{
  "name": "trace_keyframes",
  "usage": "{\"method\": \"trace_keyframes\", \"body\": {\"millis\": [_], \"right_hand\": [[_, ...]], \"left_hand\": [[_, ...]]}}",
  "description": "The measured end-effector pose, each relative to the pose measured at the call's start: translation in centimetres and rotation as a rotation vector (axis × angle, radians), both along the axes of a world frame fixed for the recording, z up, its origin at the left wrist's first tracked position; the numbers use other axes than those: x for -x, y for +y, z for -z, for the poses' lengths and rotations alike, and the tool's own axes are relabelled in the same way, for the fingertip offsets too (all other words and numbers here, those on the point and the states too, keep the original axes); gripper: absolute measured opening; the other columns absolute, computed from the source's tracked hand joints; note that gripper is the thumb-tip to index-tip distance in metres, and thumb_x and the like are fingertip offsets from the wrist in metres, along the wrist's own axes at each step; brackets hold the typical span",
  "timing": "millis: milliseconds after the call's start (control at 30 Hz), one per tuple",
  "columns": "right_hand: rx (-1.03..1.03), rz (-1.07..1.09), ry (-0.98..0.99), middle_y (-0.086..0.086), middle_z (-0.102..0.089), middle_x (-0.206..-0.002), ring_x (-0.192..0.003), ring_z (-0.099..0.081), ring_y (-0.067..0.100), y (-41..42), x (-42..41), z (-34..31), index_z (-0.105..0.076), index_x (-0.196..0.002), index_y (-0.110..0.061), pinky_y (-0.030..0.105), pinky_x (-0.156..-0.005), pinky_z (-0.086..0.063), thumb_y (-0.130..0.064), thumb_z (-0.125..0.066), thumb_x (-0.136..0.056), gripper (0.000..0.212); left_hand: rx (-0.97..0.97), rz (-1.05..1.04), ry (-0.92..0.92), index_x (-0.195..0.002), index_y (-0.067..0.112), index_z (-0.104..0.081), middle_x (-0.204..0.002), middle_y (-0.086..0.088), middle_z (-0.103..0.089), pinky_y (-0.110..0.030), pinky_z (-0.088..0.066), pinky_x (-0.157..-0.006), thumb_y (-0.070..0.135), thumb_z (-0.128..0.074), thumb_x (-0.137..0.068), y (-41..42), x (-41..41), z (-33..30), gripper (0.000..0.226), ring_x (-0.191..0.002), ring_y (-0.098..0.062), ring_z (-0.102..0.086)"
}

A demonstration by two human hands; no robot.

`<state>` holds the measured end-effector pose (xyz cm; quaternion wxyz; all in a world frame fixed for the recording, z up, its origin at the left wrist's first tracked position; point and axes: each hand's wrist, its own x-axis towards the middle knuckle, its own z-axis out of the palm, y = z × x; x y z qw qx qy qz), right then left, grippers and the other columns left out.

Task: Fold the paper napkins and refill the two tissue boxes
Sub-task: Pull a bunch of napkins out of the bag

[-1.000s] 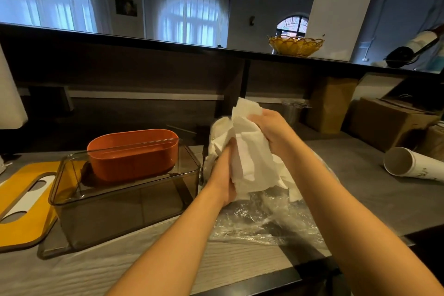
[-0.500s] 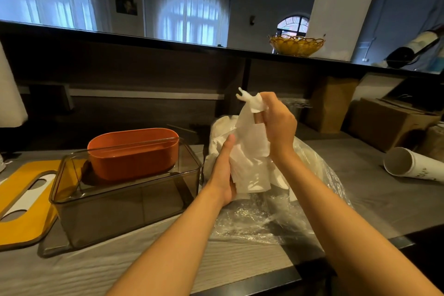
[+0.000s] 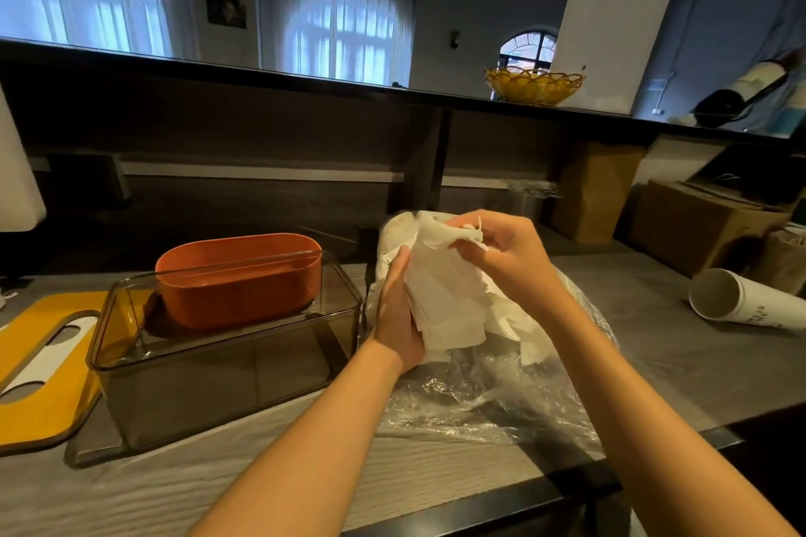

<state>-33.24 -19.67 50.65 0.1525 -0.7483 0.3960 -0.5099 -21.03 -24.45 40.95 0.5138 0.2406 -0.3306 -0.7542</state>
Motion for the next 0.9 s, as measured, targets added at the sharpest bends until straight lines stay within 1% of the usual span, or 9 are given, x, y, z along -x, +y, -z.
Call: {"method": "trace_keyframes", "body": {"millis": [100,267,367,400,467,533,633,800,900], "right_hand": [[-0.067,-0.03,-0.009,-0.023,-0.07,-0.088,-0.091,-0.066,0.0,0.9,0.2,0.8,-0.071,-0.09,-0.035,0.012,-0.074,-0.053,-0.023,-0.065,-0.094,0.014],[-0.086,-0.027,0.033,-0.01,-0.07,-0.087,-0.084,-0.065,0.005,1.5,0.9,2.5,-0.072,-0.086,-0.024,0.019,-0.074,-0.054,-0.012,-0.057,-0.099,0.023],[-0.062,0.009,-0.014,0.002,-0.069,-0.084,-0.08,-0.064,0.019,1.1,1.1,2.9,-0.07,-0.087,-0.006,0.033,-0.072,-0.053,-0.008,-0.055,-0.1,0.021],[-0.046,0.027,-0.07,0.002,-0.07,-0.084,-0.08,-0.065,0.02,1.1,1.0,2.7,-0.071,-0.088,-0.006,0.034,-0.072,-0.053,-0.008,-0.054,-0.101,0.021],[-0.029,0.06,-0.172,-0.012,-0.071,-0.084,-0.081,-0.067,0.007,1.0,0.8,2.0,-0.071,-0.09,-0.019,0.022,-0.072,-0.054,-0.01,-0.053,-0.101,0.023],[-0.048,0.081,-0.16,-0.018,-0.071,-0.083,-0.083,-0.066,0.003,0.8,0.6,1.2,-0.069,-0.091,-0.026,0.019,-0.074,-0.055,-0.015,-0.053,-0.102,0.023],[-0.118,0.096,-0.117,-0.013,-0.071,-0.085,-0.082,-0.067,0.002,0.1,0.1,1.1,-0.07,-0.094,-0.026,0.017,-0.07,-0.054,-0.019,-0.052,-0.103,0.022],[-0.088,0.176,-0.342,-0.004,-0.068,-0.083,-0.075,-0.064,0.009,-0.6,-0.7,-0.2,-0.069,-0.091,-0.019,0.021,-0.064,-0.053,-0.021,-0.051,-0.104,0.022],[-0.125,0.201,-0.423,-0.003,-0.068,-0.091,-0.079,-0.068,0.01,-1.0,-0.8,-2.3,-0.066,-0.094,-0.027,0.023,-0.066,-0.057,-0.026,-0.052,-0.103,0.017]], "left_hand": [[0.021,0.042,0.056,-0.132,0.024,-0.064,-0.128,-0.015,-0.067,-0.058,-0.045,-0.105,0.071,-0.037,-0.095,-0.1,-0.2,0.2,0.066,-0.116,-0.036,-0.061],[-0.008,0.051,0.053,-0.127,0.021,-0.069,-0.128,-0.016,-0.068,-0.056,-0.046,-0.105,0.071,-0.043,-0.09,-0.2,-0.2,0.2,0.067,-0.118,-0.036,-0.063],[-0.035,0.032,0.019,-0.128,0.023,-0.068,-0.125,-0.015,-0.07,-0.058,-0.045,-0.106,0.069,-0.052,-0.088,-0.3,-0.1,0.2,0.063,-0.119,-0.037,-0.063],[-0.043,0.012,0.011,-0.129,0.024,-0.067,-0.125,-0.014,-0.07,-0.058,-0.046,-0.106,0.068,-0.055,-0.087,-0.5,0.0,0.2,0.062,-0.119,-0.037,-0.063],[-0.051,-0.021,0.023,-0.134,0.026,-0.063,-0.126,-0.011,-0.069,-0.057,-0.047,-0.105,0.068,-0.062,-0.081,-0.8,0.1,0.4,0.067,-0.119,-0.035,-0.063],[-0.039,-0.014,0.046,-0.134,0.024,-0.063,-0.125,-0.011,-0.069,-0.056,-0.048,-0.104,0.069,-0.061,-0.082,-0.9,0.2,0.4,0.069,-0.118,-0.034,-0.063],[-0.038,0.005,0.034,-0.132,0.026,-0.064,-0.127,-0.013,-0.069,-0.058,-0.045,-0.107,0.074,-0.062,-0.073,-0.7,0.1,0.4,0.075,-0.121,-0.036,-0.062],[-0.04,0.059,0.075,-0.127,0.023,-0.067,-0.116,-0.01,-0.072,-0.047,-0.053,-0.095,0.071,-0.068,-0.068,-0.6,-0.1,0.1,0.076,-0.105,-0.029,-0.068],[-0.063,0.07,0.044,-0.126,0.02,-0.068,-0.121,-0.011,-0.071,-0.049,-0.046,-0.108,0.071,-0.063,-0.069,-0.4,-0.2,0.1,0.077,-0.112,-0.031,-0.064]]}}
